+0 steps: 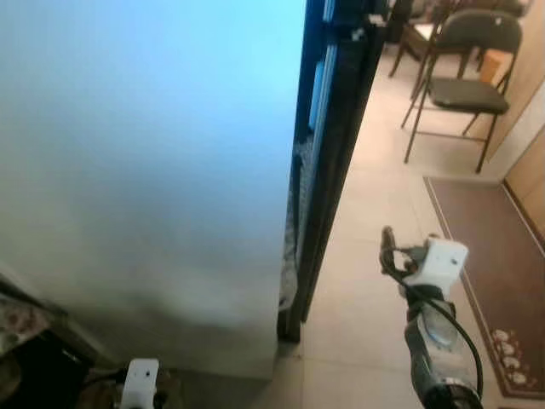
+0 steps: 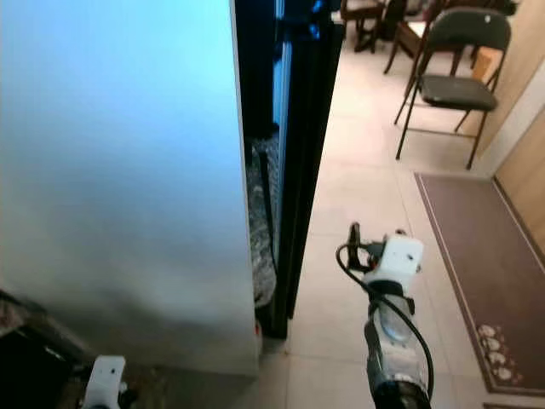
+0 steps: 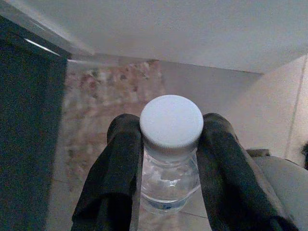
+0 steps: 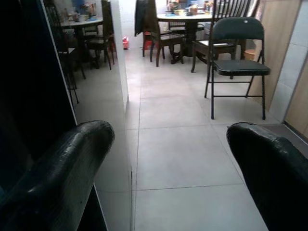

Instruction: Restocking fridge

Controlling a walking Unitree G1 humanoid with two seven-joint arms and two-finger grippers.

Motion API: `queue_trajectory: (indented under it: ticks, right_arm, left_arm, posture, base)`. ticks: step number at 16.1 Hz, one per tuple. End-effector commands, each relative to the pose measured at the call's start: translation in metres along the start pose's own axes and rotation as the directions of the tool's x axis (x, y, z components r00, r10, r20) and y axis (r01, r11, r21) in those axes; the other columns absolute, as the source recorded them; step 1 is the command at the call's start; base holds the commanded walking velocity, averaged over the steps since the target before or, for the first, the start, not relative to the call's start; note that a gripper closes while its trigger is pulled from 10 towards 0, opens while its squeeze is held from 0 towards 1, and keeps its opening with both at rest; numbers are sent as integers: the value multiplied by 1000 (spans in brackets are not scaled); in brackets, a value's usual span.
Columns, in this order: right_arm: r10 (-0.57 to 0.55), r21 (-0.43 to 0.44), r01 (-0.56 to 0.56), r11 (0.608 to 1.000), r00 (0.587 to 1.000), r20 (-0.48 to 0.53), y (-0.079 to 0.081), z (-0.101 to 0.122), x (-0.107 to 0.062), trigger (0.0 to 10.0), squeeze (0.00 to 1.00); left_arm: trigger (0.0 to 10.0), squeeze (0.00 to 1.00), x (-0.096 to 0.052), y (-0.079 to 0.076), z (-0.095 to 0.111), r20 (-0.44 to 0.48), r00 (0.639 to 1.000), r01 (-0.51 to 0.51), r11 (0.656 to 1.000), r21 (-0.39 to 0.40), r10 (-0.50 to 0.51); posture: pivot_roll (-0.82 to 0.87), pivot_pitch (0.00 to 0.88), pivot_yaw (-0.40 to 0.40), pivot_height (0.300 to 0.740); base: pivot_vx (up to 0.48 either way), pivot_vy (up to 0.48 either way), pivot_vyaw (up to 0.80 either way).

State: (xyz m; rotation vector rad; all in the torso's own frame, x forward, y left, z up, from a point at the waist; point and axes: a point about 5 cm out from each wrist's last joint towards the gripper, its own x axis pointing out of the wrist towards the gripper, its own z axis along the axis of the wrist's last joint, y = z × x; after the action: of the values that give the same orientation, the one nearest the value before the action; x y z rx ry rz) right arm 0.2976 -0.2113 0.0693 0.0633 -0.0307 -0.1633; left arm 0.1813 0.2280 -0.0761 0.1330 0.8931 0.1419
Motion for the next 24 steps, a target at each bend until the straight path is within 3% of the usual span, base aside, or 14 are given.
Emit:
queue_trajectory:
  ticks: [1, 8, 14, 24]
  right_arm:
    - [-20, 0, 20, 1000, 1000, 3, -5, 2, 1, 10000, 0]
    - [-23, 1, 23, 1000, 1000, -4, -6, 0, -1, 10000, 0]
    - [-10, 0, 10, 1000, 1000, 6, -4, 4, 3, 10000, 0]
    - [-22, -1, 22, 1000, 1000, 0, -4, 1, 1, 10000, 0]
  left_arm:
    - [10000, 0, 0, -1, -1, -14, 1000, 3, 1000, -6, -3]
    - [10000, 0, -5, 14, -17, -55, 998, -10, 1000, 0, 10]
    - [10000, 0, -2, 3, -12, -43, 999, 1, 1000, -1, -1]
    - [10000, 0, -5, 5, -20, -71, 997, 4, 1000, 12, -3]
  posture:
    - [-49, 0, 39, 740]
    - [-50, 0, 44, 740]
    - [-47, 0, 40, 740]
    - [-49, 0, 42, 740]
  base:
    - [0, 262, 0]
    - [0, 77, 0]
    - [0, 0, 0]
    - [0, 0, 0]
